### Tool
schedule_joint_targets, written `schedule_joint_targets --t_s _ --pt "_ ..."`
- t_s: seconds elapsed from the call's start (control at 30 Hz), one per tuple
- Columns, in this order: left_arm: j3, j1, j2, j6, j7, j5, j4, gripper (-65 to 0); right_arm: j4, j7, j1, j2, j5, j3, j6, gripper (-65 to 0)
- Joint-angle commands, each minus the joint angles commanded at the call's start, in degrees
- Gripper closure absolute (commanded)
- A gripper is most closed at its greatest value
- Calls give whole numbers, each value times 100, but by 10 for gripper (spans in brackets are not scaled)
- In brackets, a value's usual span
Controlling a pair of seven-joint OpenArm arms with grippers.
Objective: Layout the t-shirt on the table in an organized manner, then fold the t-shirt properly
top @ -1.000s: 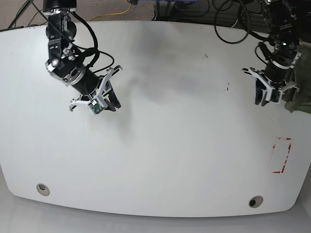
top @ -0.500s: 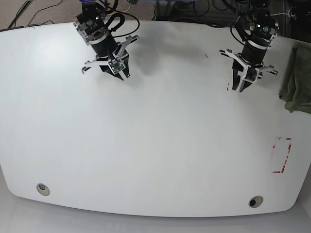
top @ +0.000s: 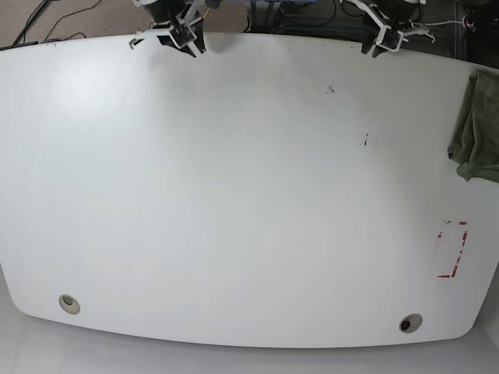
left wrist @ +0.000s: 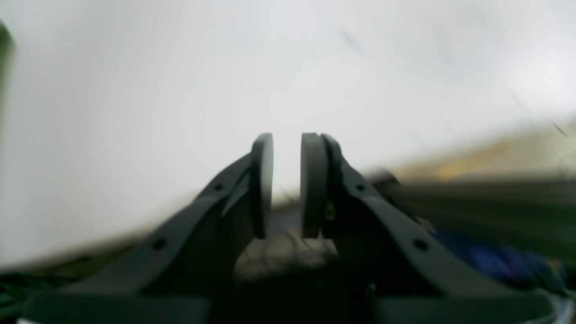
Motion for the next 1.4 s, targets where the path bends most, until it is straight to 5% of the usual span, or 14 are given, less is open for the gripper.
schedule_joint_targets --t_s 0.17,0.37,0.83,1.4 --pt "0 624 9 0 0 -9 -26 -97 -35 53 -563 97 501 308 0 -81" --pt "0 1108 18 0 44 -9 -53 -97 -70 26 -1143 615 1433 615 9 -81" --pt "18 1398 -26 0 545 0 -967 -97 -932 -246 -1860 774 1635 695 0 -79" --pt "79 -1187 -431 -9 536 26 -4607 -97 -3974 -211 -105 598 1618 -105 62 -79"
